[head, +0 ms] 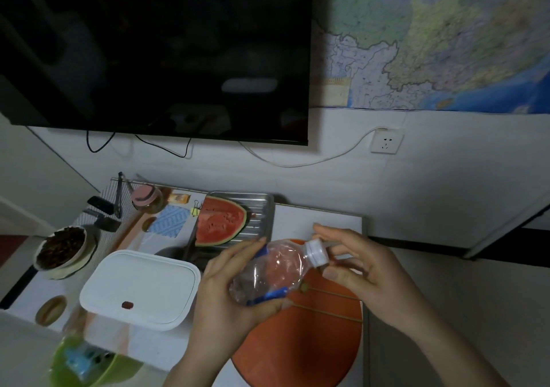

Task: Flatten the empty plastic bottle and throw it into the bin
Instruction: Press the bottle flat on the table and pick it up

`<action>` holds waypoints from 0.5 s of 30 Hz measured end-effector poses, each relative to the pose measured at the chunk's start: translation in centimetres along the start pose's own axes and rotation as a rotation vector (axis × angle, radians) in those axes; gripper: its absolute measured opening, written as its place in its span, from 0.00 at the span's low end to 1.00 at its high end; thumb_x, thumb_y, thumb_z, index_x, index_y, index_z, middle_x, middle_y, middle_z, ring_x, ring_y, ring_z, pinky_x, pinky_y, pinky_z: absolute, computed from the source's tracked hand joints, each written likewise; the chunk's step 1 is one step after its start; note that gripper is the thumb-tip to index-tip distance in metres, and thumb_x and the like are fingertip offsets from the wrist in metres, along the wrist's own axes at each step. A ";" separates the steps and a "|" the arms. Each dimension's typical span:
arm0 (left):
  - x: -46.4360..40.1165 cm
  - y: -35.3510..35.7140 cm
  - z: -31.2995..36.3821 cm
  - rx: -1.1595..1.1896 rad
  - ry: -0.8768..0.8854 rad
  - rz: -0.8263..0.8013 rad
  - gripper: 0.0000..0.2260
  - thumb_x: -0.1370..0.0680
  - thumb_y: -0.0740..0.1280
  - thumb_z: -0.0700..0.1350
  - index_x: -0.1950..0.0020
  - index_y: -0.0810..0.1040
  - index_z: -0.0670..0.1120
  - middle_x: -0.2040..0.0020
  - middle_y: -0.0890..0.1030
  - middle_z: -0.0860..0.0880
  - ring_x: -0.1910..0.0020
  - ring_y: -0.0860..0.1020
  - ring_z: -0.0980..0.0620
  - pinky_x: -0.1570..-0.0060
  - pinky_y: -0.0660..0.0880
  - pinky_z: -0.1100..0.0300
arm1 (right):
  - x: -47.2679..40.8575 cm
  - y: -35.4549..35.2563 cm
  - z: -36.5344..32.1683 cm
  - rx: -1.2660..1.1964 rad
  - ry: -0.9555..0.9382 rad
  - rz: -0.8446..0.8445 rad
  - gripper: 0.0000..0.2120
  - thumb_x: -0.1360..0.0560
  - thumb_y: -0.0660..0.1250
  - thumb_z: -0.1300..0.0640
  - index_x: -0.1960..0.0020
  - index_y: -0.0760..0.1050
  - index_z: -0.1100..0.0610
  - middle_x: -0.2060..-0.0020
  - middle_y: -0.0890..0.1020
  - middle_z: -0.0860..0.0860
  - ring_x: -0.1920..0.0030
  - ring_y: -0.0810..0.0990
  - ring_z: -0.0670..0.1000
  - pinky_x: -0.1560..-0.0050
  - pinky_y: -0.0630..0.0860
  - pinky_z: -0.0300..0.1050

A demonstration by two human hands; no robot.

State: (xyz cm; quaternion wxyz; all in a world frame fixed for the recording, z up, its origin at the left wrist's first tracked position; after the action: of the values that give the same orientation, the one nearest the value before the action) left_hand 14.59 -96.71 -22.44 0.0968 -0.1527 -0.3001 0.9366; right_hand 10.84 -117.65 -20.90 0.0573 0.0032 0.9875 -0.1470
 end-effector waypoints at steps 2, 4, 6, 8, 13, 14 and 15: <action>0.0 -0.1 0.0 0.037 -0.007 -0.009 0.38 0.50 0.79 0.63 0.40 0.73 0.67 0.40 0.78 0.60 0.39 0.74 0.54 0.44 0.70 0.63 | 0.0 0.1 -0.3 0.017 -0.025 0.016 0.23 0.29 0.70 0.69 0.41 0.77 0.46 0.53 0.83 0.47 0.55 0.81 0.42 0.55 0.78 0.31; 0.2 -0.1 0.0 0.047 -0.013 -0.012 0.38 0.49 0.78 0.62 0.40 0.73 0.67 0.40 0.78 0.61 0.39 0.74 0.53 0.43 0.71 0.61 | 0.1 0.3 -0.4 0.036 -0.047 0.024 0.22 0.28 0.68 0.70 0.44 0.78 0.46 0.55 0.83 0.46 0.58 0.81 0.43 0.60 0.77 0.29; 0.5 -0.2 0.1 0.043 -0.014 -0.007 0.38 0.49 0.78 0.62 0.40 0.74 0.66 0.41 0.78 0.61 0.39 0.74 0.53 0.43 0.73 0.58 | 0.3 0.6 -0.6 0.086 -0.080 0.008 0.20 0.27 0.68 0.68 0.46 0.76 0.44 0.55 0.83 0.44 0.57 0.81 0.42 0.60 0.75 0.27; 0.8 -0.2 0.1 0.030 -0.015 0.002 0.37 0.49 0.79 0.61 0.41 0.75 0.65 0.41 0.79 0.59 0.40 0.75 0.52 0.43 0.75 0.53 | 0.5 0.9 -0.7 0.138 -0.099 0.012 0.17 0.26 0.67 0.63 0.46 0.75 0.42 0.54 0.82 0.44 0.55 0.80 0.41 0.60 0.74 0.26; 1.4 -0.4 0.5 -0.119 0.020 0.051 0.38 0.48 0.83 0.54 0.40 0.76 0.59 0.40 0.78 0.56 0.41 0.75 0.50 0.44 0.75 0.48 | 0.8 1.8 -0.4 0.151 -0.076 0.050 0.13 0.27 0.64 0.54 0.48 0.73 0.36 0.50 0.79 0.39 0.50 0.79 0.42 0.55 0.73 0.29; 1.5 -0.4 0.6 -0.155 0.038 0.073 0.38 0.48 0.83 0.53 0.40 0.76 0.59 0.40 0.78 0.55 0.42 0.75 0.49 0.45 0.75 0.48 | 0.9 2.0 -0.3 0.150 -0.077 0.057 0.14 0.28 0.64 0.54 0.49 0.72 0.36 0.49 0.79 0.38 0.50 0.79 0.41 0.54 0.72 0.28; 1.7 -0.5 0.8 -0.187 0.054 0.095 0.38 0.48 0.83 0.53 0.40 0.76 0.58 0.40 0.78 0.55 0.43 0.75 0.48 0.45 0.75 0.47 | 1.0 2.2 -0.3 0.148 -0.076 0.063 0.14 0.28 0.64 0.54 0.49 0.72 0.35 0.49 0.79 0.37 0.50 0.79 0.40 0.54 0.71 0.27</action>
State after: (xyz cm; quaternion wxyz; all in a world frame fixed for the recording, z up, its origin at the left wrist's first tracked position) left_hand 12.75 -96.27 -21.97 0.0456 -0.2002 -0.3758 0.9037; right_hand 9.91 -115.52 -21.37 0.0990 0.0331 0.9704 -0.2176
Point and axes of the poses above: each hand's wrist, its own x-axis away from the middle knuckle, its own y-axis out of the palm, z = x × y, the point moved 4 cm from there along -x, towards the middle knuckle
